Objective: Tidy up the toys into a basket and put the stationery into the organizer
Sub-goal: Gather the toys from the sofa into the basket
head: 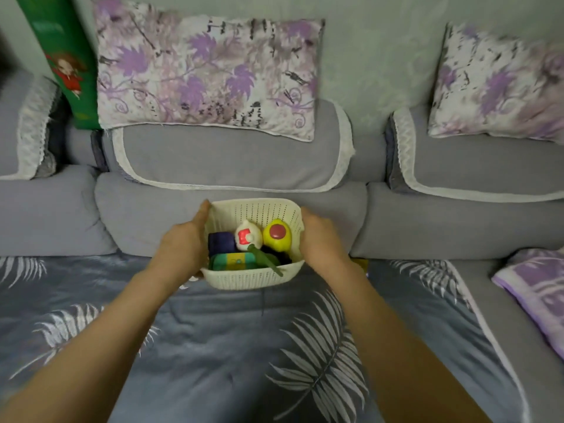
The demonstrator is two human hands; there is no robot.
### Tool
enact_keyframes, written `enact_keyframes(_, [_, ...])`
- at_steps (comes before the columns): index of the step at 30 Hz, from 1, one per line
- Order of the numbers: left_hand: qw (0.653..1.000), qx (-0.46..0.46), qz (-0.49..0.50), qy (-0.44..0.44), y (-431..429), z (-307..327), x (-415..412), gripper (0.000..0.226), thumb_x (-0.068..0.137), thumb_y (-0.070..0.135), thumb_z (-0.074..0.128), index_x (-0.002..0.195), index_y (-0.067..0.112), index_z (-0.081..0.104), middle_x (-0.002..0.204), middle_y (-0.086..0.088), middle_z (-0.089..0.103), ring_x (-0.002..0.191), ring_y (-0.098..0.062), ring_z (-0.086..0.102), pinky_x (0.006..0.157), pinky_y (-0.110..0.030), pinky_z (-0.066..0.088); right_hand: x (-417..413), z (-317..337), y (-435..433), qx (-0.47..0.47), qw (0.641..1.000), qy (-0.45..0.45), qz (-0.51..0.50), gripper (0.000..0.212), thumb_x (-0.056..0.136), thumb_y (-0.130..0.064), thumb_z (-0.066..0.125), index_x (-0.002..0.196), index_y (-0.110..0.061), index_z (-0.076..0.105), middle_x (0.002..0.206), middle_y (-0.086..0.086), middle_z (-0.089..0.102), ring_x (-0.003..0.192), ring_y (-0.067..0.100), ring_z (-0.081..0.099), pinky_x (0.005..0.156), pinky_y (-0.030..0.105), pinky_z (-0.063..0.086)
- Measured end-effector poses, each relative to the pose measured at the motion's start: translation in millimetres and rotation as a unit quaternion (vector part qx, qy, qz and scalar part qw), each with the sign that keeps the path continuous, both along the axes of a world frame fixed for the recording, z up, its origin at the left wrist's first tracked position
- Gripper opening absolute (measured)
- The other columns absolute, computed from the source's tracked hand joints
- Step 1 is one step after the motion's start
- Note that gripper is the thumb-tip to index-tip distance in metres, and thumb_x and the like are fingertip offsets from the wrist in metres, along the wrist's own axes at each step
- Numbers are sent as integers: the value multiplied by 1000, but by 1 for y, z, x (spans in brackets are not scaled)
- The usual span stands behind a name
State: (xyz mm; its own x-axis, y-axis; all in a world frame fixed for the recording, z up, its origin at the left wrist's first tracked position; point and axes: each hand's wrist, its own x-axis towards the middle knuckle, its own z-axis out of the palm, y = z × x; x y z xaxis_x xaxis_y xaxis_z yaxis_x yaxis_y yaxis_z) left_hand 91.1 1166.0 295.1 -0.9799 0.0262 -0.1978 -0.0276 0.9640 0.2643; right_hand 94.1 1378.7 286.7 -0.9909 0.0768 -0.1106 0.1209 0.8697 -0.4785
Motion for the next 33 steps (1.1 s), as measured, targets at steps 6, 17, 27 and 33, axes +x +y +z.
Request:
enact_keyframes(6, [999, 16, 0, -35, 94, -5, 11, 115, 70, 11, 79, 151, 24, -1, 120, -20, 61, 105, -36, 60, 86, -41, 48, 12, 7, 101, 40, 999, -11, 12, 31, 95, -9, 41, 124, -6, 51, 119, 20, 60, 106, 35, 58, 87, 40, 50])
enact_keyframes(17, [998, 35, -42, -5, 225, -22, 15, 98, 80, 11, 70, 150, 25, 3, 119, -19, 59, 93, -32, 61, 67, -37, 53, 31, -4, 232, 46, 999, -12, -26, 30, 94, -12, 42, 122, -6, 52, 116, 20, 62, 104, 37, 58, 79, 37, 47])
enact_keyframes(27, [995, 36, 88, -19, 334, -97, 41, 85, 87, 2, 54, 151, 25, 3, 100, -21, 68, 67, -26, 57, 62, -40, 53, -1, -81, 340, 65, 992, -23, 105, 31, 93, -3, 37, 122, -10, 47, 110, 22, 64, 97, 42, 60, 82, 47, 53])
enact_keyframes(33, [979, 55, 188, -62, 344, -193, 56, 95, 88, 9, 55, 147, 37, -14, 93, -18, 67, 71, -27, 61, 66, -35, 52, -18, -170, 342, 65, 982, -55, 167, 38, 96, -8, 39, 133, -14, 42, 115, 21, 62, 105, 41, 58, 83, 44, 48])
